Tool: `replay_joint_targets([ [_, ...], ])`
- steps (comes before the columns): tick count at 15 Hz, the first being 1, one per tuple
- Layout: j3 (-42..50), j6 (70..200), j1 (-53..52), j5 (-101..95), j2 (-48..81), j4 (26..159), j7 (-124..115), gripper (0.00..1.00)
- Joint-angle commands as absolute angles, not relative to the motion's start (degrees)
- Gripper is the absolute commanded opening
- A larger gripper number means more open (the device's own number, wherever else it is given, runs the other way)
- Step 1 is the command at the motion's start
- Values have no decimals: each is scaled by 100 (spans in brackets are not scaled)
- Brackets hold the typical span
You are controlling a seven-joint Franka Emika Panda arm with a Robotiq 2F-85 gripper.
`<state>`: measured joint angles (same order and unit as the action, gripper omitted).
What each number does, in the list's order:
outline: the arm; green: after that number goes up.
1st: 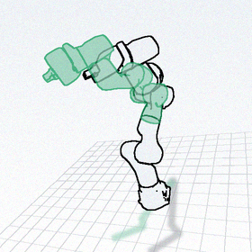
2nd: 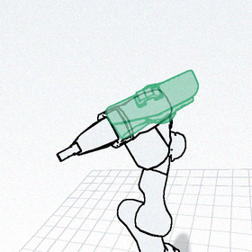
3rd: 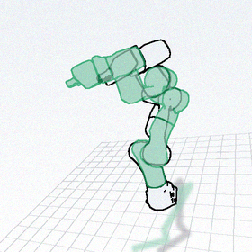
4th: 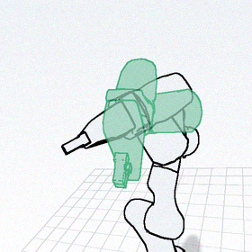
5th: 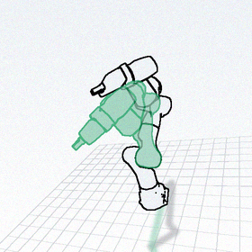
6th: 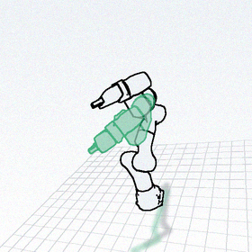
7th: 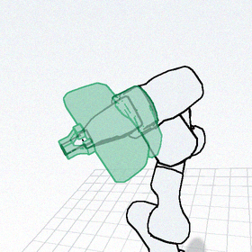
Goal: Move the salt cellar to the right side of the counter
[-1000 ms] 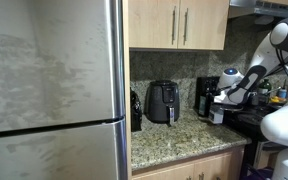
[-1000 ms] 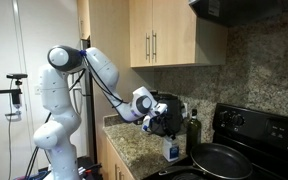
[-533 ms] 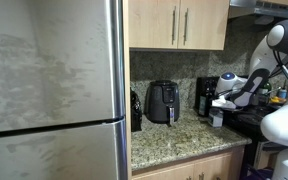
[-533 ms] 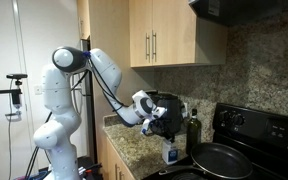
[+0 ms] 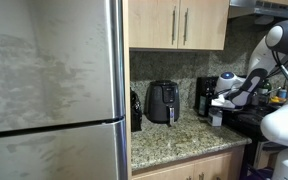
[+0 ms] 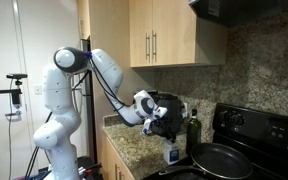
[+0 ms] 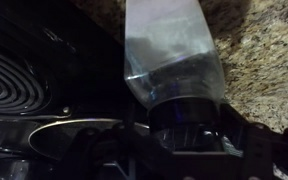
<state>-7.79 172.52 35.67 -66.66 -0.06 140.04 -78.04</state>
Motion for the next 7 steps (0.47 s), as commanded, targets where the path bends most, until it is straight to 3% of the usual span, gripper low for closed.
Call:
replay_joint_targets([
  [1, -734, 17235, 3583, -5838, -822, 14451, -6734, 100],
  [4, -492, 17559, 3387, -4970, -1483, 14760, -5626, 100],
  [6, 306, 17949, 2429, -3923, -1676, 15136, -4704, 100],
  [7, -185, 17610, 3001, -4550, -1375, 14624, -5371, 100],
])
